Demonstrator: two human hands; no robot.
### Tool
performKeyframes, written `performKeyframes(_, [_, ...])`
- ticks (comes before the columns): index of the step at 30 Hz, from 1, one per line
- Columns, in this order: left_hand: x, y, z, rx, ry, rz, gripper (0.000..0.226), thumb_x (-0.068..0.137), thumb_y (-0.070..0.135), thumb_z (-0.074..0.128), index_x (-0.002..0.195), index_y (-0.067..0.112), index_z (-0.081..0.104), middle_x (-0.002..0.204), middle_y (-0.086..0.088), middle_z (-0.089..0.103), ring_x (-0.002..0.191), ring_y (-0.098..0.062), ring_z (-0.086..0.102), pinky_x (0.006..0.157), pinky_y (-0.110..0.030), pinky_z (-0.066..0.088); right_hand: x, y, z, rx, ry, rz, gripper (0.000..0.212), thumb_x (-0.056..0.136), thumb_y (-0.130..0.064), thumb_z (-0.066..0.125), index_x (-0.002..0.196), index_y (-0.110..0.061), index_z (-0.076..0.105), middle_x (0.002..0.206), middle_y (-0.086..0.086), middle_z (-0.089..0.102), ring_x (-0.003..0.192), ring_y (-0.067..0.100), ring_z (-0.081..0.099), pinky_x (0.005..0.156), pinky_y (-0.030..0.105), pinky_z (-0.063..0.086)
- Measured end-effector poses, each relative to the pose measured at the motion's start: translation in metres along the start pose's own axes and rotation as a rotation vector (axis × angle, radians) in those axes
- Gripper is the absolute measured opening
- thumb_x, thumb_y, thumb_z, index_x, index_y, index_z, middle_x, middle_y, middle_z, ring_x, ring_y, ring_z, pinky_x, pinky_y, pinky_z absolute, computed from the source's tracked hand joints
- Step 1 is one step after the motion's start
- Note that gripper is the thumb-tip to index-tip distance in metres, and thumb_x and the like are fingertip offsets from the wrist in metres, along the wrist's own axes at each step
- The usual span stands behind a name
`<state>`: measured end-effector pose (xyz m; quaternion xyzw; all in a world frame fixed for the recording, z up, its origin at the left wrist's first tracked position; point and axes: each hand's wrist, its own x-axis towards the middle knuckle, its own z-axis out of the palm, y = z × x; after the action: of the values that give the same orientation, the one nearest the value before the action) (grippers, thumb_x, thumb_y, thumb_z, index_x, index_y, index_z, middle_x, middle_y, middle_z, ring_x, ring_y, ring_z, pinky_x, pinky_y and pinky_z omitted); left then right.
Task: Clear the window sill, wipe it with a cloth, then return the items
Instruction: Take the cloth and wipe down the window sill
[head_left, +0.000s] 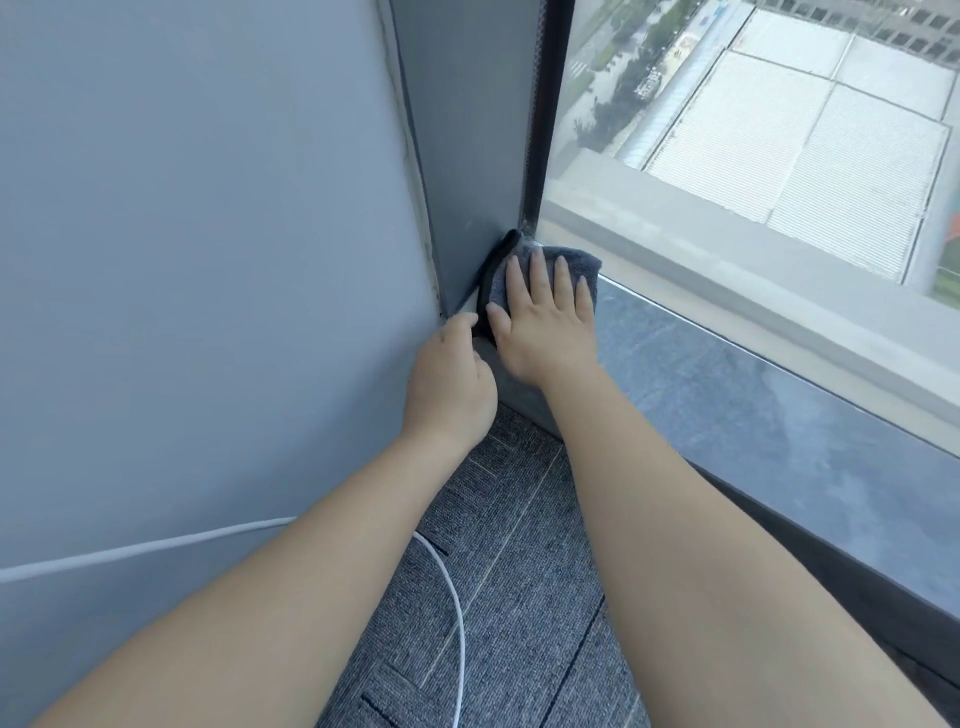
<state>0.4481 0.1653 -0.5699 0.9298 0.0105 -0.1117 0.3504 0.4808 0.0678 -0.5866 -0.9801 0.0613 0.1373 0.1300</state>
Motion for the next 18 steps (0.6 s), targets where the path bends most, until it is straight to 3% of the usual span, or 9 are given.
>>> performKeyframes(12, [-0.006, 0.022, 0.014, 0.058, -0.038, 0.073, 0.045, 0.090, 0.000, 0.031, 0.133, 0.002, 0.040, 0.140, -0.018, 0.047, 0.132, -0.029, 0.039, 0.109, -0.034, 0.028, -0.048, 0.063, -0.005, -0.016, 0.026, 0.129, 0.059, 0.097, -0.041, 0.016, 0.149, -0.019, -0.002, 0.160, 0.003, -0.011, 0.147, 0.023, -0.010, 0.118, 0.040, -0.009])
performKeyframes(18, [-0.028, 0.050, 0.041, 0.091, -0.141, 0.183, 0.042, 0.092, 0.003, 0.031, 0.133, 0.005, 0.040, 0.135, -0.018, 0.050, 0.130, -0.030, 0.039, 0.109, -0.039, 0.030, -0.088, 0.109, -0.008, 0.011, 0.014, 0.259, 0.059, 0.097, -0.042, 0.014, 0.149, -0.020, -0.004, 0.159, 0.002, -0.013, 0.147, 0.022, -0.014, 0.117, 0.040, -0.011])
